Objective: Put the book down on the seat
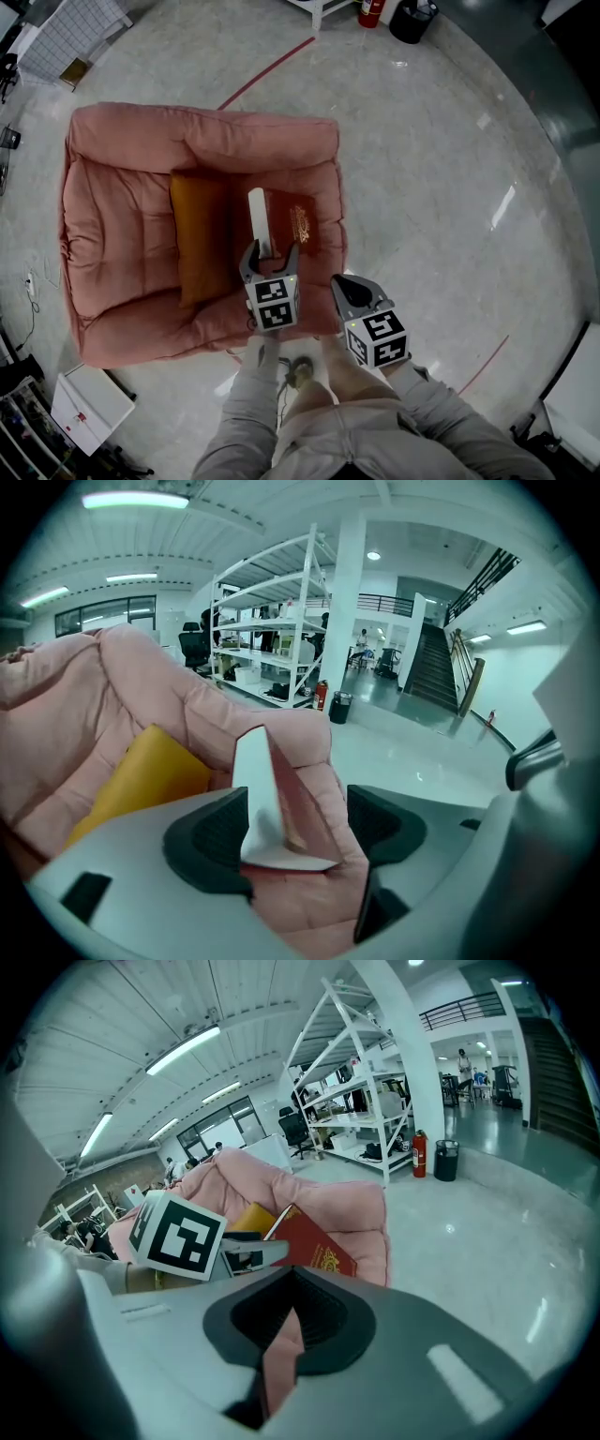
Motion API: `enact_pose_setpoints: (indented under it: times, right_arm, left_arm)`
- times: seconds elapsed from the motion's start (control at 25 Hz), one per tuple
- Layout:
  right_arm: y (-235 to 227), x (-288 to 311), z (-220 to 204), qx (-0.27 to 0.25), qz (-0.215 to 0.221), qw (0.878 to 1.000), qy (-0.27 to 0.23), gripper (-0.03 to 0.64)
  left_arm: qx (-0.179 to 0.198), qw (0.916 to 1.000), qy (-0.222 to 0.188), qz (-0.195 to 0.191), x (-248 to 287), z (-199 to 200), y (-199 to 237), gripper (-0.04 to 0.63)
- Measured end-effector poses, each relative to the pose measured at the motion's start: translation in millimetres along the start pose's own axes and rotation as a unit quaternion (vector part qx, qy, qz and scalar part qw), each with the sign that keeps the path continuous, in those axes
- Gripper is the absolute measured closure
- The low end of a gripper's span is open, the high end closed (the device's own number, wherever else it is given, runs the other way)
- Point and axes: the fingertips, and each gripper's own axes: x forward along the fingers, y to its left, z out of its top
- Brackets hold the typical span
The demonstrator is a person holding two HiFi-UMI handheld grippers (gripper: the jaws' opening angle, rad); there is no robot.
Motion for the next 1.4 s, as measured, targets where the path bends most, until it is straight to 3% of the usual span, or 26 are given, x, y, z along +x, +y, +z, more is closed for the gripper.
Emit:
enact_pose_setpoints:
  times: [0.08, 0.44, 0.64, 0.68, 0.8, 1.4]
  right_arm:
    - [1, 0, 1, -0.001, 0.002, 1.000, -0.001, 0.617]
    - [13, 1, 15, -0.012, 0.013, 1.000, -0.012, 0.617]
    - [24, 2, 21, -0.020, 0.019, 0.999, -0.020, 0.617]
    - [26, 2, 22, -0.021, 0.020, 0.999, -0.022, 0.617]
    - [33, -1, 25, -0.025, 0.022, 0.999, -0.027, 0.617]
    - [62, -31, 30, -0.056, 0.029, 0.997, -0.051, 0.617]
  left_arm:
    - [-0.008, 0.9999, -0.002, 0.009, -2, 3, 7, 0.256]
    - [-0.030, 0.9993, -0.011, 0.019, -24, 11, 16, 0.256]
    - [-0.023, 0.9992, -0.024, 0.020, -43, 16, 16, 0.258]
    - [-0.023, 0.9990, -0.028, 0.026, -49, 17, 17, 0.286]
    - [-0.024, 0.9972, -0.047, 0.053, -66, 22, 25, 0.591]
    - [-0.031, 0.9958, -0.069, 0.051, -148, 38, 13, 0.591]
